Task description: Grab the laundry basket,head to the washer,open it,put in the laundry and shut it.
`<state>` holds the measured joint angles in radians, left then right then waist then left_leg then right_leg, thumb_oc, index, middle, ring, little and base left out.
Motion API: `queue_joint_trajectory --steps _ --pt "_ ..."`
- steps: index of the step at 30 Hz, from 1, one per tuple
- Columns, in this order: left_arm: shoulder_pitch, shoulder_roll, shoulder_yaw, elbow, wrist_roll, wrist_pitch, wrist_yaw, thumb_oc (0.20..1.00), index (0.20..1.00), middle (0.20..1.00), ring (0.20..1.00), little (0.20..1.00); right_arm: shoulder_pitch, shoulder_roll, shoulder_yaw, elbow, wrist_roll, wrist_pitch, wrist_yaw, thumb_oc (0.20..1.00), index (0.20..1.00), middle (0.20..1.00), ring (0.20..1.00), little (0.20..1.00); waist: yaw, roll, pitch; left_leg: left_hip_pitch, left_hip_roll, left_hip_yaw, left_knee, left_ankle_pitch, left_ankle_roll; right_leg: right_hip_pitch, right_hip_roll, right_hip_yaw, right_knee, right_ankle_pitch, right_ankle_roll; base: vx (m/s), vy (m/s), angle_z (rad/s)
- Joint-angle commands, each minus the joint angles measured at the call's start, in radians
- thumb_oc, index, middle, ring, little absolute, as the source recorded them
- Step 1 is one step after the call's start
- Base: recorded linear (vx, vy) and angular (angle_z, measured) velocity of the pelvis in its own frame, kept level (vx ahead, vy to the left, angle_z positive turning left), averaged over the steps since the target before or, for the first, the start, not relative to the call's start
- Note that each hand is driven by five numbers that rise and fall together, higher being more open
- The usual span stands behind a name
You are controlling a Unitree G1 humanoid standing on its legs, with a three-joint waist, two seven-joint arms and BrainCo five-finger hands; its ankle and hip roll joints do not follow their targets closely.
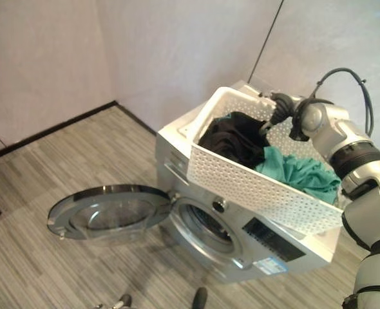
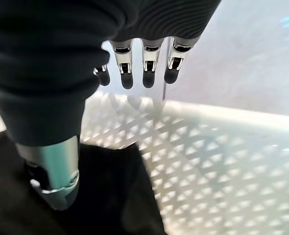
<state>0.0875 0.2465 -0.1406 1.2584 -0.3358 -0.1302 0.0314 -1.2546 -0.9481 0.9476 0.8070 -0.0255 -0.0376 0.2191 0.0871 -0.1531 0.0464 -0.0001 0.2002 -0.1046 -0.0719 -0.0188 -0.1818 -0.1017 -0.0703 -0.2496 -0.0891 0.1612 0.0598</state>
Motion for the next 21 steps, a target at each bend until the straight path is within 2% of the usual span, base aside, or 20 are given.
queue_joint_trajectory --steps 1,11,21 --pt "-0.039 -0.011 -0.050 0.055 0.023 -0.014 -0.019 1.000 1.000 1.000 1.000 1.000 -0.212 -0.081 0.057 0.034 0.050 -0.009 -0.048 1.000 1.000 1.000 1.000 1.000 -0.019 -0.052 0.054 0.017 -0.043 0.067 -0.015 -0.019 0.074 0.075 -0.060 0.051 0.024 -0.167 0.057 0.00 0.000 0.00" --pt "-0.040 -0.013 -0.048 0.042 0.017 -0.016 -0.022 1.000 1.000 1.000 1.000 1.000 -0.184 -0.084 0.059 -0.023 0.066 -0.009 -0.031 1.000 1.000 1.000 1.000 1.000 -0.023 -0.060 0.055 0.028 -0.039 0.078 -0.015 -0.024 0.074 0.077 -0.057 0.057 0.028 -0.171 0.059 0.00 0.005 -0.06" --pt "-0.040 -0.010 -0.049 0.036 0.003 -0.018 -0.013 1.000 1.000 1.000 1.000 1.000 -0.183 0.002 0.059 0.025 0.049 0.005 -0.024 1.000 1.000 1.000 1.000 1.000 0.000 -0.060 0.078 0.008 -0.038 0.068 -0.015 -0.011 0.072 0.068 -0.054 0.046 0.023 -0.168 0.057 0.00 -0.002 -0.01"
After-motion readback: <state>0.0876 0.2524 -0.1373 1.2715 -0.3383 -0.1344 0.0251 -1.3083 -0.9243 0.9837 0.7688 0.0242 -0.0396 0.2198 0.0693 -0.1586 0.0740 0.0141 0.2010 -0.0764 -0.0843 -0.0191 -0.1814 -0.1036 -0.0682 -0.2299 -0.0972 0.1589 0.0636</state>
